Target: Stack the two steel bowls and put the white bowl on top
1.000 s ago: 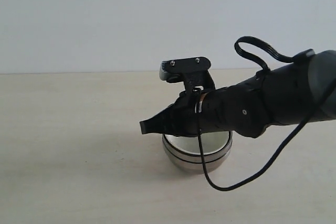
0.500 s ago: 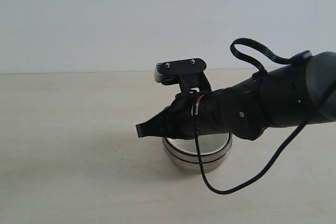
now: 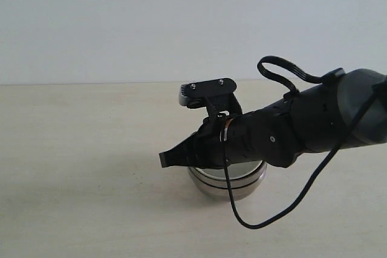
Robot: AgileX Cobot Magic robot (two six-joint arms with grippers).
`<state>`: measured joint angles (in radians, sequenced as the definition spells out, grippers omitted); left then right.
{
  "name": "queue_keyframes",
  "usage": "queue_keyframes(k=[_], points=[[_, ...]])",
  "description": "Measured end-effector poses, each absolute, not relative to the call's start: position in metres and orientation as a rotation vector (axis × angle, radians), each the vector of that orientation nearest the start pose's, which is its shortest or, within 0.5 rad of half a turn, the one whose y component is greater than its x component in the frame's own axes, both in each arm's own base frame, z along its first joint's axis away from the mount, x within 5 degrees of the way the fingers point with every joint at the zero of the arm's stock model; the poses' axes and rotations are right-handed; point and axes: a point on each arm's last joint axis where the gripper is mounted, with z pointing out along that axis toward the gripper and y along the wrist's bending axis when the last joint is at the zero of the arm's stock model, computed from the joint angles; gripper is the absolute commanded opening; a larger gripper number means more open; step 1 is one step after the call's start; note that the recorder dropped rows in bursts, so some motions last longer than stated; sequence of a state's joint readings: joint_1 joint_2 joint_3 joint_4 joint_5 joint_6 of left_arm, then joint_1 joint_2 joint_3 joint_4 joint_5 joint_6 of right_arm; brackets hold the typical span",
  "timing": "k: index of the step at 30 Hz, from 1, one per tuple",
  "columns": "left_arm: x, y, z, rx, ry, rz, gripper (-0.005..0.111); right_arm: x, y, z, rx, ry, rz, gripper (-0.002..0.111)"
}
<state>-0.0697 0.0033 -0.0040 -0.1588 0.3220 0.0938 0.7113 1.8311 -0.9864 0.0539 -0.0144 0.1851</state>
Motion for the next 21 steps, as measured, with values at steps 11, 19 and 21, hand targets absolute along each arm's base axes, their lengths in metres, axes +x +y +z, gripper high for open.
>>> queue_keyframes(k=[11, 19, 21], points=[[0.054, -0.008, 0.186, 0.047, 1.802, -0.135, 0.032, 0.279, 0.239, 0.197, -0.549, 2.245, 0.493, 0.000], [0.054, -0.008, 0.186, 0.047, 1.802, -0.135, 0.032, 0.260, 0.224, 0.246, -0.622, 2.189, 0.477, 0.000], [0.054, -0.008, 0.186, 0.047, 1.802, -0.135, 0.032, 0.254, 0.219, 0.260, -0.635, 2.170, 0.476, 0.000]])
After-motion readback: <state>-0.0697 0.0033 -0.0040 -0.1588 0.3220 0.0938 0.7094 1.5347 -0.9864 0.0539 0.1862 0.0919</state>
